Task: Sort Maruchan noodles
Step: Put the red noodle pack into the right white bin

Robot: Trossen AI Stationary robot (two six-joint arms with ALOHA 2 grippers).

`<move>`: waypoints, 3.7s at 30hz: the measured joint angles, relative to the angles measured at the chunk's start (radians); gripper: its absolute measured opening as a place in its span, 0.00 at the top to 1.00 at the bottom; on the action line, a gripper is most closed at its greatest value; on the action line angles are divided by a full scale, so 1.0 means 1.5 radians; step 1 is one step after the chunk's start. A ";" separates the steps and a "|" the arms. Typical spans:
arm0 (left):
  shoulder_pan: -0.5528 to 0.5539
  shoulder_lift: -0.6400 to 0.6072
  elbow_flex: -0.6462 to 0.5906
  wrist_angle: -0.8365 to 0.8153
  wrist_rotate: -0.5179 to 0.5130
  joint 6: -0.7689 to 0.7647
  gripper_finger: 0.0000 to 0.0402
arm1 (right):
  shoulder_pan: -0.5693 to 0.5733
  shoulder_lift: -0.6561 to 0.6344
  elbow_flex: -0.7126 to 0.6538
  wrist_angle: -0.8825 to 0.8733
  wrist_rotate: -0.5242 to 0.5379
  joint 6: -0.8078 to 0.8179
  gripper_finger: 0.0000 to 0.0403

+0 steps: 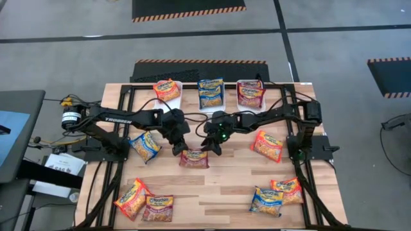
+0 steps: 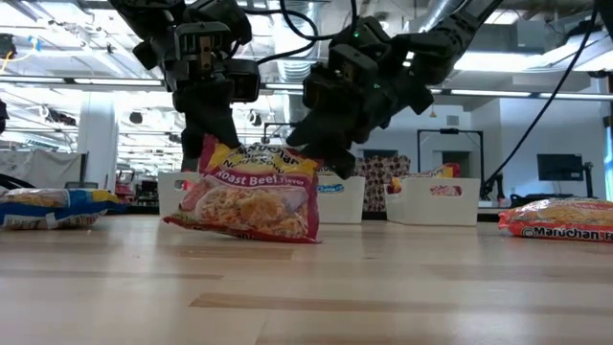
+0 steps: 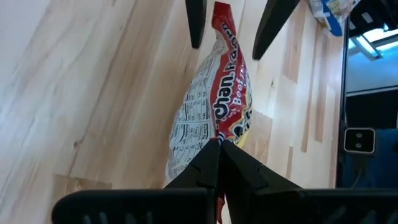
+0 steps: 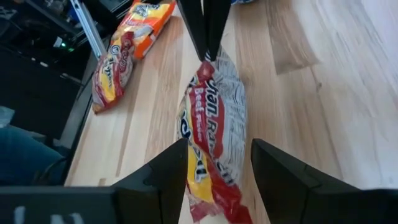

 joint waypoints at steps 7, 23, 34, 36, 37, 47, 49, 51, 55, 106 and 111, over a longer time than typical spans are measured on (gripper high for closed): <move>0.000 0.000 0.000 0.018 -0.009 -0.001 1.00 | 0.000 0.000 0.000 -0.012 0.005 -0.010 0.50; 0.000 0.000 0.000 0.040 -0.039 -0.001 1.00 | 0.023 0.039 0.007 -0.023 0.020 0.025 0.56; 0.001 0.000 0.000 0.049 -0.030 -0.008 1.00 | 0.036 0.042 0.028 -0.047 0.016 0.031 0.97; 0.005 0.000 0.000 0.060 -0.013 -0.018 1.00 | 0.032 0.037 0.035 -0.075 0.017 0.028 0.97; 0.008 -0.001 0.000 0.067 -0.008 -0.021 1.00 | 0.030 0.037 0.039 -0.090 0.017 0.022 0.98; 0.048 -0.074 0.041 0.083 -0.026 0.019 1.00 | -0.014 -0.088 0.046 -0.303 0.050 -0.096 0.99; 0.058 -0.097 0.047 0.079 -0.041 0.028 1.00 | -0.031 -0.126 0.046 -0.340 0.060 -0.122 0.99; 0.067 -0.112 0.058 0.083 -0.058 0.036 1.00 | -0.052 -0.164 0.046 -0.384 0.073 -0.147 0.99; 0.087 -0.142 0.065 0.084 -0.095 0.045 1.00 | -0.104 -0.237 0.046 -0.452 0.094 -0.193 0.99; 0.210 -0.150 0.064 0.079 -0.081 0.062 1.00 | -0.424 -0.230 0.046 -0.670 0.389 -0.523 0.92; 0.210 -0.150 0.064 0.079 -0.074 0.061 1.00 | -0.413 -0.230 0.046 -0.690 0.393 -0.519 0.82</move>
